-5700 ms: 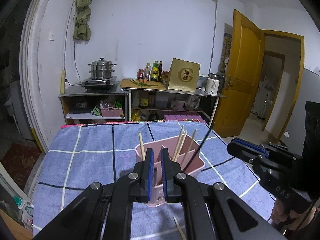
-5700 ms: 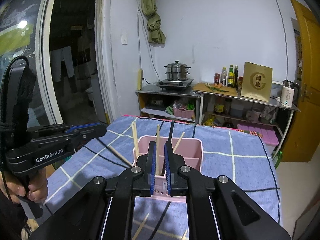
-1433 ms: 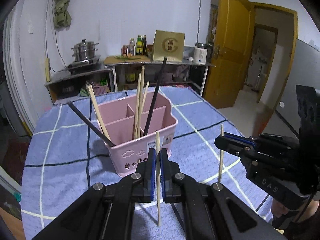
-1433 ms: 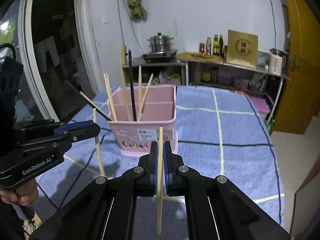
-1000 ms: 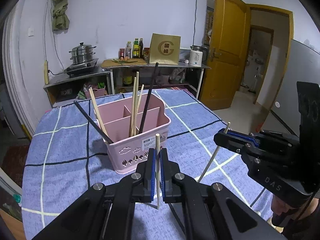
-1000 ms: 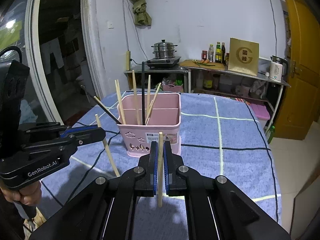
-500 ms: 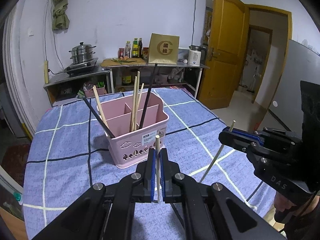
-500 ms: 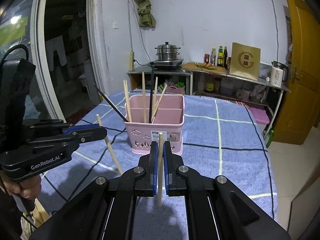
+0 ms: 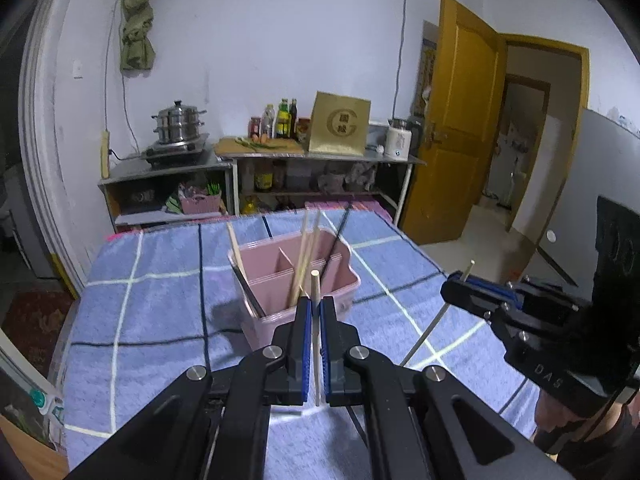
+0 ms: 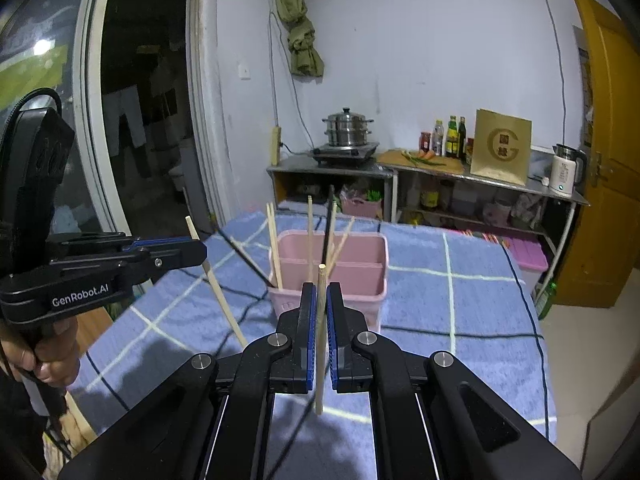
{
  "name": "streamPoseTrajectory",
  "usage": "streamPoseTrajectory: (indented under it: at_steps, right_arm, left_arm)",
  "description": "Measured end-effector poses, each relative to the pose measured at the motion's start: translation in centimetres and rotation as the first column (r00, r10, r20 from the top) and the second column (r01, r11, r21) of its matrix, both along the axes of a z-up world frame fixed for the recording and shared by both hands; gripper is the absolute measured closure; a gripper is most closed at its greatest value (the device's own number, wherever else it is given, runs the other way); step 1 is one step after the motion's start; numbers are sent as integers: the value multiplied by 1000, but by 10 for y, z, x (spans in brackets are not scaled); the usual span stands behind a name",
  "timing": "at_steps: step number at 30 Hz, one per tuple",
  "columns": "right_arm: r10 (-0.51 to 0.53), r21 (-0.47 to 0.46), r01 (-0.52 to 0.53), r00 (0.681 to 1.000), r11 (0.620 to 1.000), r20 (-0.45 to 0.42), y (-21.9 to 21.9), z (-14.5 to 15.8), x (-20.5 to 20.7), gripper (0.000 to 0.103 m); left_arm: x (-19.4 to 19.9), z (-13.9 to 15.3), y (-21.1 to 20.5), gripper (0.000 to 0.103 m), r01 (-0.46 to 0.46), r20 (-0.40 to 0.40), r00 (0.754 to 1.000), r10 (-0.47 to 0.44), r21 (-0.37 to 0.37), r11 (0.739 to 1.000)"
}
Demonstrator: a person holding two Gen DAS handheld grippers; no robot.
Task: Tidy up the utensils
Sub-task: 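Lift both bamboo chopsticks upright and carry them over the pink basket, then lower both chopsticks into the basket and open both tools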
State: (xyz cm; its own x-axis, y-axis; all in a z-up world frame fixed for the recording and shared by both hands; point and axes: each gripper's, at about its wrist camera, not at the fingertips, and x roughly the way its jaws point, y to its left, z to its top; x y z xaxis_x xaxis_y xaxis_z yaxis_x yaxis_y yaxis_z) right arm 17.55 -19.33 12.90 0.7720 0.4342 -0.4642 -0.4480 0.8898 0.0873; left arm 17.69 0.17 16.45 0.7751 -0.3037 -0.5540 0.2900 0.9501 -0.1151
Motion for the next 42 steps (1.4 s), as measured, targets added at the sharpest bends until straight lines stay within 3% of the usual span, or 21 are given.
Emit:
streamPoseTrajectory:
  at_steps: [13, 22, 31, 42]
  right_arm:
    - [2, 78, -10, 994, 997, 106, 13, 43, 26, 98]
    - [-5, 126, -12, 990, 992, 137, 16, 57, 41, 98]
    - [6, 156, -29, 990, 987, 143, 29, 51, 60, 98]
    - [15, 156, -31, 995, 987, 104, 42, 21, 86, 98]
  left_arm:
    - [30, 57, 18, 99, -45, 94, 994, 48, -30, 999]
    - [41, 86, 19, 99, -43, 165, 985, 50, -44, 998]
    - [62, 77, 12, 99, -55, 179, 982, 55, -8, 998]
    - [93, 32, 9, 99, -49, 127, 991, 47, 15, 999]
